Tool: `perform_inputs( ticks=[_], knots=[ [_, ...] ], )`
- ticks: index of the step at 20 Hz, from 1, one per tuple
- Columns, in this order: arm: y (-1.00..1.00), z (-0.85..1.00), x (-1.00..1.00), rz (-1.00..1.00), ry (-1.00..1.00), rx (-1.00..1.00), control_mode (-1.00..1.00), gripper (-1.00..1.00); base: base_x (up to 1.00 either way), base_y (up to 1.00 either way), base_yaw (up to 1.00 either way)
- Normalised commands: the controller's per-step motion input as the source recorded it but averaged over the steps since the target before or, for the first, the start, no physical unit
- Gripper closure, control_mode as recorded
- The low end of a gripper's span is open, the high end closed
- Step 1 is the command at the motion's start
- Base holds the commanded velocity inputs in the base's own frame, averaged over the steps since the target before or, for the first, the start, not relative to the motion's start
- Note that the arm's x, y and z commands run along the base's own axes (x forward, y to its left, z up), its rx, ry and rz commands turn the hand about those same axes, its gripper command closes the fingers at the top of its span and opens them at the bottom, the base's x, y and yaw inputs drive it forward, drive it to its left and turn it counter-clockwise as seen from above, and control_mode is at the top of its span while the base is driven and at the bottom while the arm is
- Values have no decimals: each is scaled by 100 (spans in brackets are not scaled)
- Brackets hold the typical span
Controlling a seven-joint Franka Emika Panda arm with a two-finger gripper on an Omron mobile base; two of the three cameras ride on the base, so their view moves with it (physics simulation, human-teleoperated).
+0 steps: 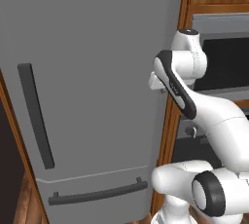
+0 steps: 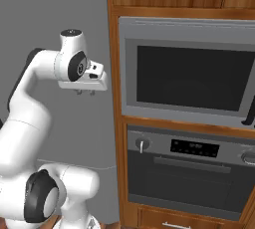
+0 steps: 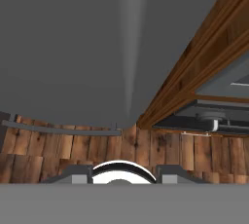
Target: Take the fish from the oven and place it on the plate on the counter.
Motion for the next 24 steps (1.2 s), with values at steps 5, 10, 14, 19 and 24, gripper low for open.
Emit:
perform_inputs(
  ticks=[5,10,14,19,24],
  knots=[
    [-7,0,-40,0,0,0,-100,-100,0,0,0],
    [-38,-7,-87,-5,1,-1,-100,-100,0,0,0],
    [-25,-9,-86,-27,0,0,-100,-100,0,0,0],
    [-35,-8,-56,-34,1,8,-100,-100,0,0,0],
    [-28,-27,-19,-36,0,3,-100,-100,0,0,0]
  ],
)
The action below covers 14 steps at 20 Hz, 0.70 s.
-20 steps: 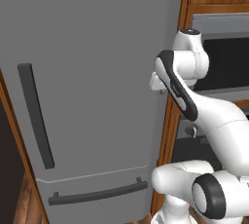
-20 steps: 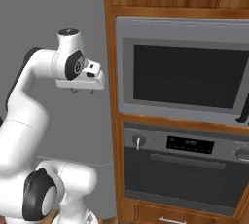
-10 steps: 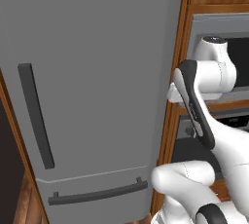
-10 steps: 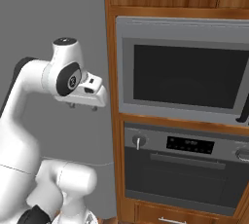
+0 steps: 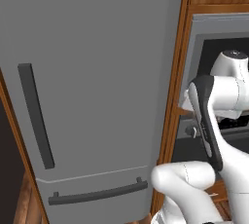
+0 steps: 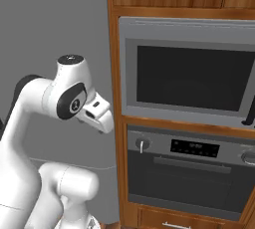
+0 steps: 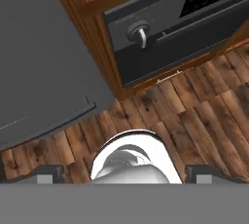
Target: Take the fish from the oven and place it on the plate on the counter.
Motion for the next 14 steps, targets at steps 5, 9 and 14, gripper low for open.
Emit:
perform_inputs(
  ticks=[5,9,14],
  knots=[
    [-7,-36,-10,-27,-12,1,-100,-100,0,0,0],
    [0,-42,-10,-16,-17,5,-100,-100,0,0,0],
    [-4,-32,-9,-12,-18,9,-100,-100,0,0,0]
  ],
)
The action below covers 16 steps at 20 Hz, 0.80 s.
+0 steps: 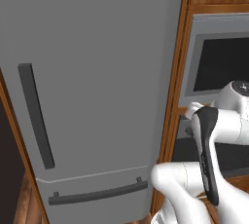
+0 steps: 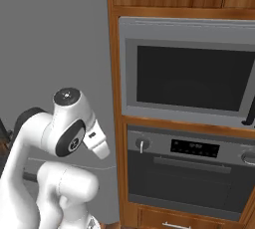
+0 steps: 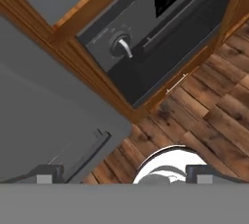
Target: Take the fish from the oven and place it on the plate on the counter.
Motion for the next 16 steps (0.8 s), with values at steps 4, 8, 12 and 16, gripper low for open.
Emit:
perform_inputs(
  ticks=[4,8,12,16],
  knots=[
    [-2,-27,-3,-11,-15,14,-100,-100,0,0,0],
    [-22,-35,0,-12,-15,20,-100,-100,0,0,0],
    [-34,-46,0,-9,-21,18,-100,-100,0,0,0],
    [-44,-55,-14,-6,-34,9,-100,-100,0,0,0]
  ],
)
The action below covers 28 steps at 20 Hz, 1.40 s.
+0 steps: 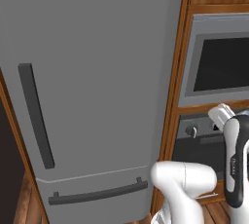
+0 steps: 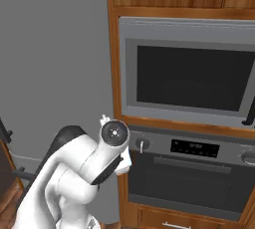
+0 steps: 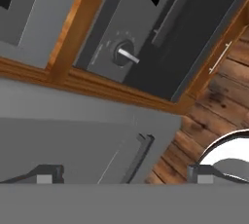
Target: Take the fish from the oven and place it on the plate on the counter.
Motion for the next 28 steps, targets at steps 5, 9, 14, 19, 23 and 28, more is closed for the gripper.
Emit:
perform_inputs(
  ticks=[5,9,14,19,23,28],
  knots=[
    [-44,-64,-16,-4,-58,5,-100,-100,0,0,0],
    [-16,-61,0,-2,-59,17,-100,-100,0,0,0],
    [-18,-54,1,-3,-58,15,-100,-100,0,0,0],
    [-36,-24,34,3,-23,22,-100,-100,0,0,0],
    [-44,-19,38,11,0,32,-100,-100,0,0,0],
    [-37,-16,16,3,1,22,-100,-100,0,0,0]
  ],
)
